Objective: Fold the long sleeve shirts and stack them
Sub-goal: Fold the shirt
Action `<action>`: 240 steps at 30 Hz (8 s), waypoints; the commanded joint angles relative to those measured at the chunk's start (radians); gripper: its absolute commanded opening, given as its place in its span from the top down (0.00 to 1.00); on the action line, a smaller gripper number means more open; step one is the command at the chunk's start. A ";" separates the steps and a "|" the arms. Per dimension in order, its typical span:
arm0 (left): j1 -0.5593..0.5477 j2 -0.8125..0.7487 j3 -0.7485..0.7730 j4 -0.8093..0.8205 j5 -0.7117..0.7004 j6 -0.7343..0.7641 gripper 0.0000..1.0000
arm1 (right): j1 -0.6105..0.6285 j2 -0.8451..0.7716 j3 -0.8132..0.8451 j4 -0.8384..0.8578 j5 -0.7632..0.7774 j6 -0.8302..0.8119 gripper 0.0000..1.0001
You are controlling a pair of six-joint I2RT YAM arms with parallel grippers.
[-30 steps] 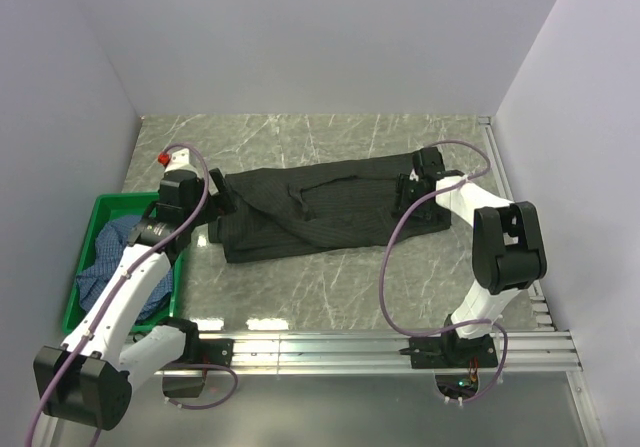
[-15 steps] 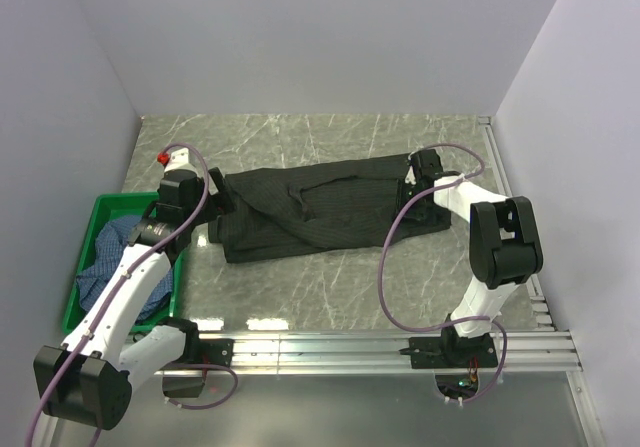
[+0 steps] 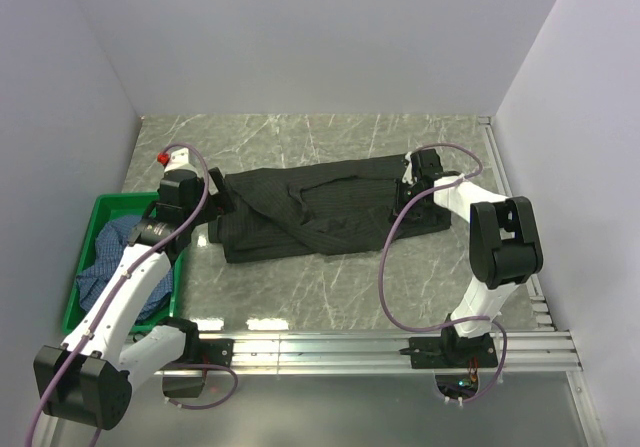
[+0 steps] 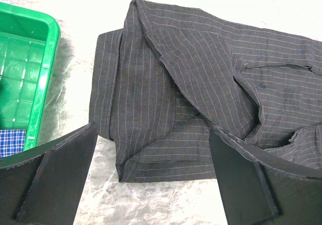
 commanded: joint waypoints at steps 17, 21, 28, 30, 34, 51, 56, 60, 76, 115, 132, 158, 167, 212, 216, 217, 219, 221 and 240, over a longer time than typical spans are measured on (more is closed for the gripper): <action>0.003 -0.003 0.006 0.026 -0.044 -0.002 0.01 | 0.462 -0.769 -0.206 -0.358 0.152 0.407 1.00; 0.005 -0.008 0.003 0.022 -0.057 -0.003 0.01 | 0.533 -0.950 -0.307 -0.310 0.175 0.593 1.00; 0.005 -0.009 0.001 0.024 -0.059 -0.003 0.01 | 0.616 -1.080 -0.375 -0.315 0.092 0.638 1.00; 0.005 -0.009 0.001 0.024 -0.059 -0.003 0.01 | 0.653 -1.067 -0.375 -0.330 0.057 0.618 1.00; 0.005 -0.011 0.000 0.022 -0.065 -0.002 0.01 | 0.731 -1.038 -0.407 -0.370 -0.018 0.592 0.97; 0.005 0.089 0.023 0.009 0.025 -0.081 0.02 | 0.843 -0.744 -0.153 -0.461 0.274 0.397 0.47; 0.005 0.231 0.072 0.007 0.091 -0.204 0.05 | 0.690 -0.545 -0.047 -0.246 0.223 0.222 0.47; 0.005 0.340 0.121 0.061 0.113 -0.279 0.10 | 0.599 -0.376 0.088 -0.094 0.170 0.133 0.48; 0.003 0.803 0.403 0.187 0.147 -0.342 0.42 | 0.473 0.187 0.392 0.147 0.049 0.118 0.51; 0.028 0.694 0.388 0.066 0.096 -0.324 0.12 | 0.590 -0.288 -0.051 -0.086 0.216 0.030 0.47; 0.029 0.071 0.157 -0.019 -0.211 -0.059 0.01 | 0.828 -0.127 -0.191 0.055 0.241 0.211 0.47; 0.043 -0.012 0.038 0.044 -0.228 -0.055 0.01 | 1.030 -0.261 -0.117 -0.295 0.345 0.099 0.35; 0.045 -0.008 0.037 0.044 -0.226 -0.052 0.01 | 1.127 -0.138 -0.123 -0.240 0.331 0.145 0.34; 0.046 0.021 0.034 0.056 -0.105 -0.008 0.01 | 0.561 -0.048 0.717 -0.530 -0.090 0.065 1.00; 0.046 0.031 0.034 0.055 -0.081 -0.003 0.01 | 0.422 0.049 0.811 -0.524 -0.173 0.111 1.00; 0.046 0.034 0.035 0.055 -0.068 0.000 0.01 | 0.358 0.068 0.818 -0.505 -0.190 0.131 1.00; 0.046 0.047 0.038 0.053 -0.056 0.004 0.02 | 0.299 0.117 0.828 -0.479 -0.257 0.188 1.00; 0.046 0.058 0.040 0.047 -0.039 0.006 0.02 | 0.233 0.144 0.826 -0.436 -0.278 0.240 1.00; 0.046 0.146 0.061 0.032 0.035 0.021 0.03 | -0.013 0.302 0.838 -0.404 -0.123 0.308 0.84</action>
